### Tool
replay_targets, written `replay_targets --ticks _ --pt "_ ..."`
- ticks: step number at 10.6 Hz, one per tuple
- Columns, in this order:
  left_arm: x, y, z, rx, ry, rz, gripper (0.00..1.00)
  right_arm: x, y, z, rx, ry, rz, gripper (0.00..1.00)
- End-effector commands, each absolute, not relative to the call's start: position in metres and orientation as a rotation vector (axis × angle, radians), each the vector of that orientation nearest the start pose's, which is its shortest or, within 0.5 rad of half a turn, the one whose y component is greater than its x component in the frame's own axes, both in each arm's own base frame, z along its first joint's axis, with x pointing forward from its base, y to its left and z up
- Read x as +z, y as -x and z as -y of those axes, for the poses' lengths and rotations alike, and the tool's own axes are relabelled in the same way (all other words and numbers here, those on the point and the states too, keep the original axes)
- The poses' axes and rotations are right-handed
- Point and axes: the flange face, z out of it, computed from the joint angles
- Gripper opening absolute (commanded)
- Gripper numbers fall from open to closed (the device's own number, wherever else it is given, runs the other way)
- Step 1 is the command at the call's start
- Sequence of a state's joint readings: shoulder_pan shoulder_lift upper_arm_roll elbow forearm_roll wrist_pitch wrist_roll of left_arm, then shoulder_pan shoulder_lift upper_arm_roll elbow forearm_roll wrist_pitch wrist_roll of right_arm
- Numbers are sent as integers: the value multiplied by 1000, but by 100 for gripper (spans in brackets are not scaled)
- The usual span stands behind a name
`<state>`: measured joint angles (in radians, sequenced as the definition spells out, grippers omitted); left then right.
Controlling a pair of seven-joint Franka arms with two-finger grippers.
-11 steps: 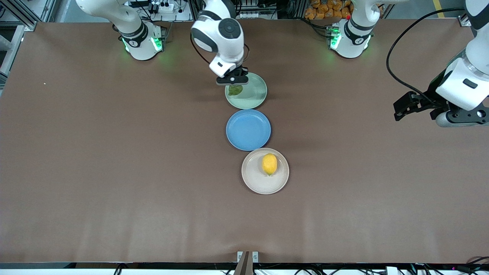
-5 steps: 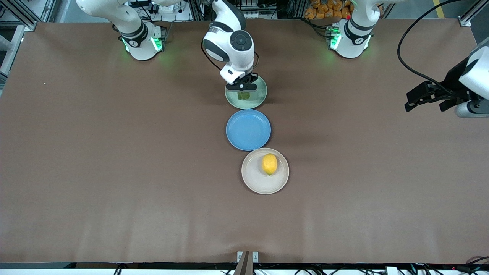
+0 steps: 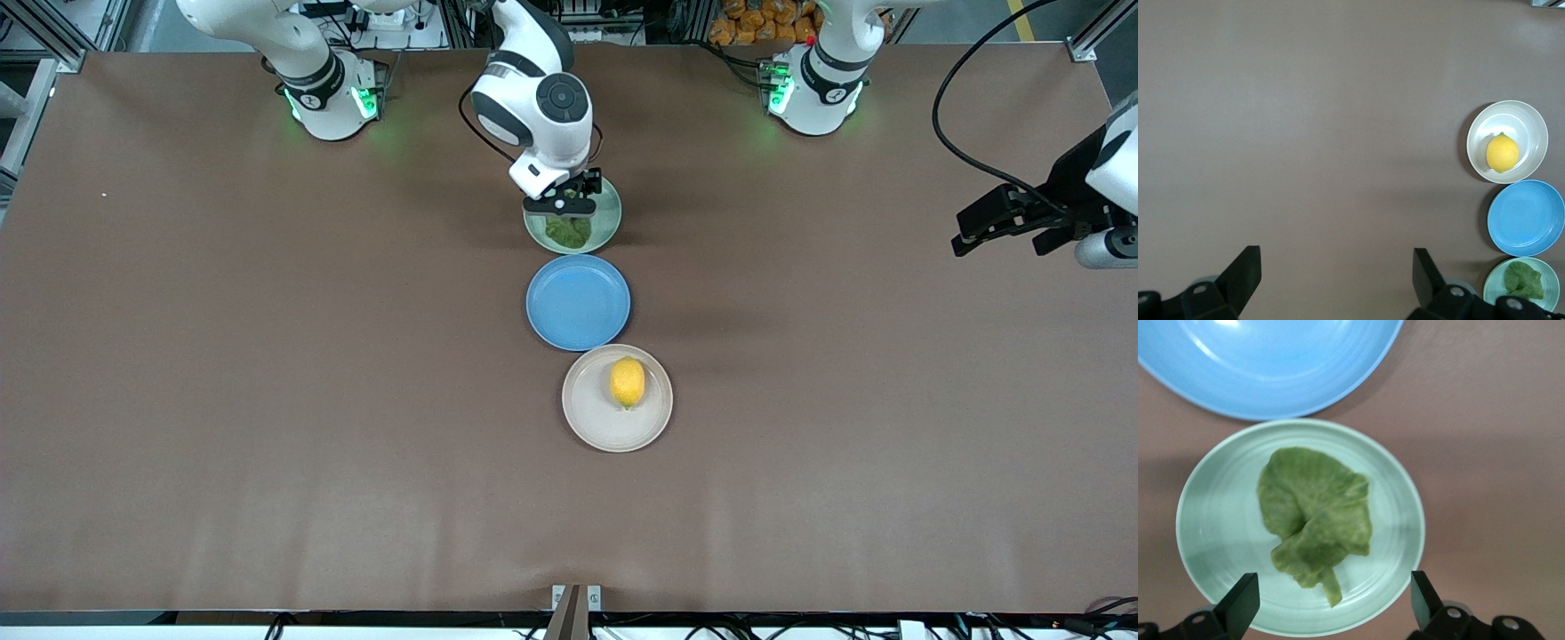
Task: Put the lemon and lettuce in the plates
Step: 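Lower the lettuce onto the green plate and open the right gripper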
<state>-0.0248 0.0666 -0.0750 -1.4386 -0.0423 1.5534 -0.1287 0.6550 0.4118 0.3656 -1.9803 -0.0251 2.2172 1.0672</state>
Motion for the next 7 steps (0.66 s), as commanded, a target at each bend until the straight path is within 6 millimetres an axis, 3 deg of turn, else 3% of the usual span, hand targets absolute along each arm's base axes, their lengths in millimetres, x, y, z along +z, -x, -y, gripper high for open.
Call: replay_targets --ticks 1,4,7 --pt "649 -563 62 -65 3163 16 100 290 -354 -466 314 3215 -74 100" --pt "650 -562 65 -69 3136 -20 100 317 -413 -399 362 3209 -54 100" --pt "651 -562 68 -75 3114 -35 100 333 -467 -320 407 3201 -33 100"
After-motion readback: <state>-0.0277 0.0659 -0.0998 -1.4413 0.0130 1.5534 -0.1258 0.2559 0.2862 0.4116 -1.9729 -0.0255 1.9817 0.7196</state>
